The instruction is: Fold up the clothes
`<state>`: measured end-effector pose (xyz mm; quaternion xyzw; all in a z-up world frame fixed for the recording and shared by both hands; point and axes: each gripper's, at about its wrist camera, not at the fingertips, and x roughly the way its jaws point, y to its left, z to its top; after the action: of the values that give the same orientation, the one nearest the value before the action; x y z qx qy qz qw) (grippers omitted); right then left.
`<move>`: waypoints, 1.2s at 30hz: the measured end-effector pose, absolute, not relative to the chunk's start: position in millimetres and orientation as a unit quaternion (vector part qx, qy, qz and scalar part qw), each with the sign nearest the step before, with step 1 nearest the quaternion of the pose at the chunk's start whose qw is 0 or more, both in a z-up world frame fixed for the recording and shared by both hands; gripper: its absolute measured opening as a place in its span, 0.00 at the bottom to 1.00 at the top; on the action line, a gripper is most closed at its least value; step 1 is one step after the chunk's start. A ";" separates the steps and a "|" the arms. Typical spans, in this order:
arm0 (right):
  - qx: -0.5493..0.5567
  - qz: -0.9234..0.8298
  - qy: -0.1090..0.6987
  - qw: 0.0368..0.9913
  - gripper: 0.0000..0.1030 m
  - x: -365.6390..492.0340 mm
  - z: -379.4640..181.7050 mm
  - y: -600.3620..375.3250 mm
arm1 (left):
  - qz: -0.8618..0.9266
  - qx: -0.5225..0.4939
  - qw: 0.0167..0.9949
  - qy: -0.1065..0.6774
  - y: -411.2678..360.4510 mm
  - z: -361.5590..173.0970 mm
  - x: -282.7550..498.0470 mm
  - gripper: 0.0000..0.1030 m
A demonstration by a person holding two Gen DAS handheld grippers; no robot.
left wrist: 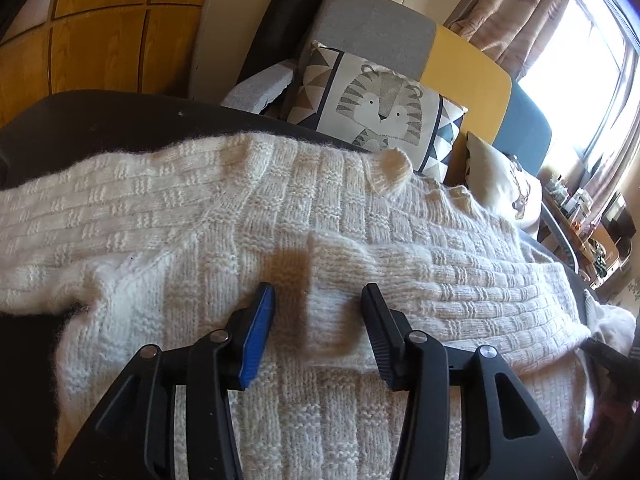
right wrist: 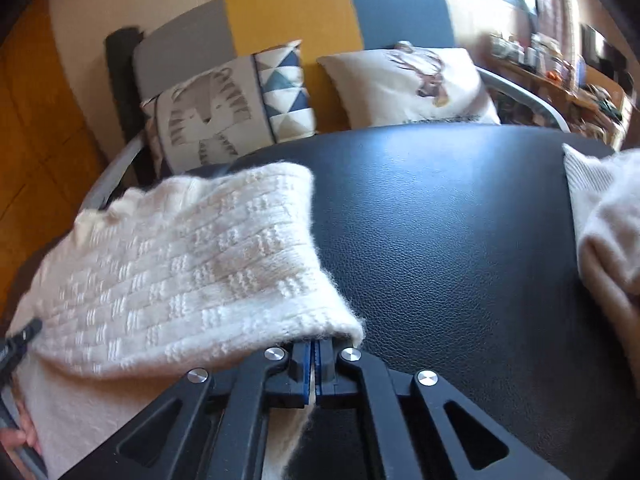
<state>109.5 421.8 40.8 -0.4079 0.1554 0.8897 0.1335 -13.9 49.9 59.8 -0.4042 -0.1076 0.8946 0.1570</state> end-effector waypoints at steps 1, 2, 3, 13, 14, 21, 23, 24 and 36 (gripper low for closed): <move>-0.410 0.889 0.166 0.116 0.03 113.9 43.5 421.2 | 0.894 -0.404 0.158 -0.109 49.4 59.7 -13.7 0.47; -0.405 0.891 0.178 0.104 0.05 121.2 47.8 418.5 | 0.894 -0.404 0.158 -0.110 48.9 59.6 -13.6 0.47; -0.394 0.895 0.187 0.094 0.09 130.6 53.3 413.5 | 0.894 -0.404 0.158 -0.111 48.7 59.7 -13.5 0.47; -0.412 0.900 0.100 0.100 0.08 172.5 40.5 375.3 | 0.889 -0.403 0.170 -0.134 41.3 57.5 -14.5 0.48; -0.408 0.901 0.099 0.113 0.08 176.9 39.7 381.2 | 0.888 -0.403 0.171 -0.139 40.2 57.2 -14.1 0.48; -0.423 0.885 0.143 0.132 0.20 183.6 47.8 401.5 | 0.887 -0.404 0.171 -0.142 38.5 57.7 -8.6 0.48; -0.394 0.898 0.161 0.110 0.20 187.0 63.4 393.8 | 0.888 -0.405 0.170 -0.140 39.6 57.8 -9.1 0.48; -0.382 0.906 0.153 0.097 0.20 186.0 70.2 385.4 | 0.888 -0.405 0.169 -0.138 40.1 57.9 -9.1 0.48; -0.414 0.899 0.082 0.118 0.19 160.9 64.0 351.3 | 0.885 -0.405 0.174 -0.147 34.9 53.6 -7.7 0.48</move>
<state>160.9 351.3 64.0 -0.4140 0.0816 0.8990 0.1176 -7.7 34.9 53.6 -0.4052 -0.1468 0.8854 0.1742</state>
